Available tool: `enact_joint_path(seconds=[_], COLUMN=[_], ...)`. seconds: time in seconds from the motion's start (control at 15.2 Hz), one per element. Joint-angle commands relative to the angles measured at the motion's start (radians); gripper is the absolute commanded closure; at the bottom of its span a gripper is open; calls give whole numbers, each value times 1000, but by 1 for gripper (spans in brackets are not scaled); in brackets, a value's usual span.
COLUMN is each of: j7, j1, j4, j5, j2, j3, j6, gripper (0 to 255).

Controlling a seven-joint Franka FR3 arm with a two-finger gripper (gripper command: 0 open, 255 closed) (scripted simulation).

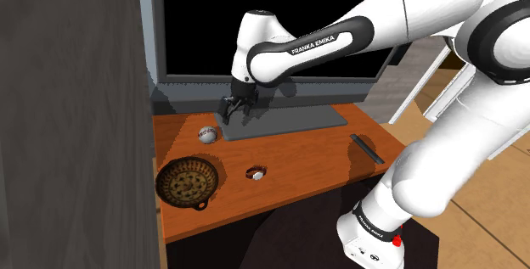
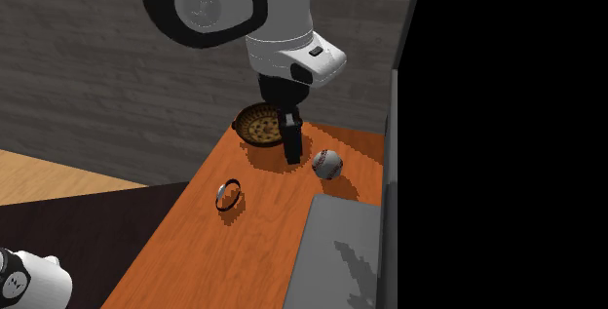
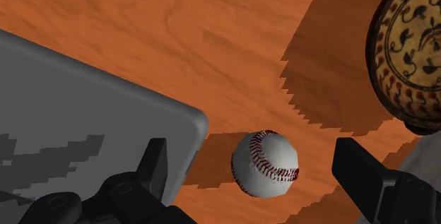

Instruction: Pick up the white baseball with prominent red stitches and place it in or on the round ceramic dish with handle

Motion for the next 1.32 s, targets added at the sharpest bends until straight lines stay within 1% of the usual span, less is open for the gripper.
enact_joint_path(seconds=[0.0,0.4,0.46,0.92,1.25], j7=[38,143,150,166,167], j1=[4,42,47,57,58], j4=[52,230,248,241,240], j5=[-28,-108,-113,-137,-139], j2=[86,325,345,412,418], j3=[4,-9,-12,-26,-27], j6=[34,92,95,167,173], gripper=[0,0,0,0,0])
